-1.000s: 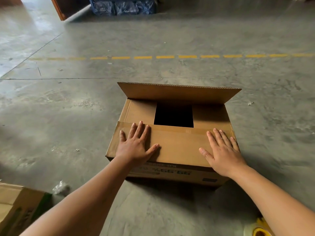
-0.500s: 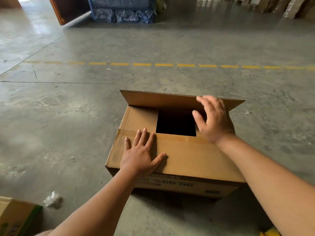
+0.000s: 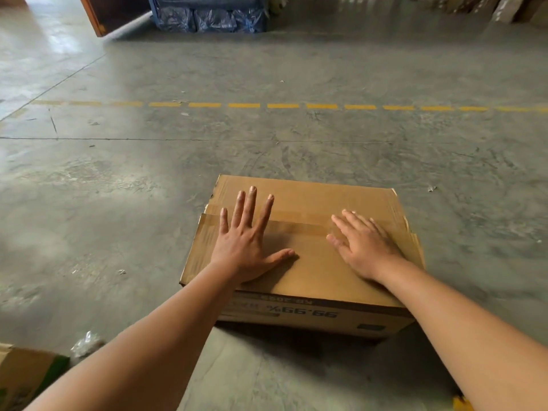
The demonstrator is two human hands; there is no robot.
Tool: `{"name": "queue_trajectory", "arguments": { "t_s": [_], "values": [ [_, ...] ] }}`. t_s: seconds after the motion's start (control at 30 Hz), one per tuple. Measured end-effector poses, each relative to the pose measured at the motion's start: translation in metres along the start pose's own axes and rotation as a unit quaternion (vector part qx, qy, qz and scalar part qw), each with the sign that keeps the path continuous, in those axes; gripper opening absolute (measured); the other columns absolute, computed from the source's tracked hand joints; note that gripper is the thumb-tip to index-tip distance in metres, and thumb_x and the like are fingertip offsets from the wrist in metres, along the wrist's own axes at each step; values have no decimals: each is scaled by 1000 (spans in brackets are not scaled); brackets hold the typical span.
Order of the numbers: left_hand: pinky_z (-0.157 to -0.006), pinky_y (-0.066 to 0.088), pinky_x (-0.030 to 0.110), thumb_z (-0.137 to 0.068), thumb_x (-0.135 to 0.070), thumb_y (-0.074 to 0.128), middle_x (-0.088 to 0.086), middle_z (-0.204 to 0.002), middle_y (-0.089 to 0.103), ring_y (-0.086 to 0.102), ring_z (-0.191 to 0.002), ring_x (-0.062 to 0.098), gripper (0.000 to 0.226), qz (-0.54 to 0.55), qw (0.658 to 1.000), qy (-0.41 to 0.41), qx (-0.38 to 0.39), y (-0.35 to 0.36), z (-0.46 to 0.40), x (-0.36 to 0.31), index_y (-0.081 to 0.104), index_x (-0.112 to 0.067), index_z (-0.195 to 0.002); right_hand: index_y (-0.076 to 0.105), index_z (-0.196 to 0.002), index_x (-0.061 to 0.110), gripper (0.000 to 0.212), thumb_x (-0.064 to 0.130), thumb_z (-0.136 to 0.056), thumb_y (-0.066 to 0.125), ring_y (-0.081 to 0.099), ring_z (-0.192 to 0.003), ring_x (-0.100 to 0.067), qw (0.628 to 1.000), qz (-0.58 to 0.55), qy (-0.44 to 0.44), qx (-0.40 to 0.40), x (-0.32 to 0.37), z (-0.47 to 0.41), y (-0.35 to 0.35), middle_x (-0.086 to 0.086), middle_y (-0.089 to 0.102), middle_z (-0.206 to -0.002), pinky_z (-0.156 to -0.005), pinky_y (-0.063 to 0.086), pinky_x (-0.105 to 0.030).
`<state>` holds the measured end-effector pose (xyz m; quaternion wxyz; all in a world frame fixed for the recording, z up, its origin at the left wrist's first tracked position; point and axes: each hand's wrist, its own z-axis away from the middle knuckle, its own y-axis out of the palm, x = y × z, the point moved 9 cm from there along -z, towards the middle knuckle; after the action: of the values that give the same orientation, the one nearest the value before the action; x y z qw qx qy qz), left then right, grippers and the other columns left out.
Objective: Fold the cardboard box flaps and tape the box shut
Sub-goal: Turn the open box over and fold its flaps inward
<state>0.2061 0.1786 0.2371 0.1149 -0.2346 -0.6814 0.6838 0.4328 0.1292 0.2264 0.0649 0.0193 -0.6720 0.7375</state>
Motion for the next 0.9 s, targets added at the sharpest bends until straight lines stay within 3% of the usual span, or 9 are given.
{"name": "queue_trajectory", "arguments": {
  "t_s": [0.17,0.4,0.63,0.73,0.9],
  "values": [
    [-120,-12,58,-70,-99,6,-1,-163,-26,-28,-149,20,106,-19,995,-4,100,30,-15,6,-19,-40,-154,12,-158,32,69,65,-97,18,-3,-152,-12,1000,-20,5,0,-1,4,15,5,2,-167,-123,-1,-39],
    [-121,-10,55,-72,-97,5,-2,-164,-23,-25,-150,19,102,-24,996,-4,89,29,-13,6,-17,-41,-155,-1,-157,34,69,65,-97,12,-14,-151,-10,999,-11,13,38,-1,7,19,6,-11,-166,-123,-6,-40],
    [-121,-9,53,-81,-90,9,-1,-165,-19,-20,-151,20,94,-33,995,0,91,30,-17,3,-12,-38,-157,1,-158,31,69,64,-98,13,-10,-152,-11,1000,-14,1,17,-3,8,18,4,-7,-166,-123,-5,-39],
    [-122,-5,55,-88,-81,14,0,-167,-13,-16,-153,21,86,-29,996,24,85,32,-21,-23,-6,-36,-158,1,-158,31,70,64,-98,13,-9,-152,-12,1000,-8,6,18,-2,7,17,4,-7,-166,-122,-4,-39],
    [-121,-7,57,-85,-85,9,-3,-167,-13,-16,-153,21,85,-30,996,37,80,43,-21,-61,-6,-43,-157,-1,-158,31,69,63,-98,15,-10,-152,-13,1000,-10,9,24,-7,21,17,4,-9,-166,-123,-3,-40]
  ]
}}
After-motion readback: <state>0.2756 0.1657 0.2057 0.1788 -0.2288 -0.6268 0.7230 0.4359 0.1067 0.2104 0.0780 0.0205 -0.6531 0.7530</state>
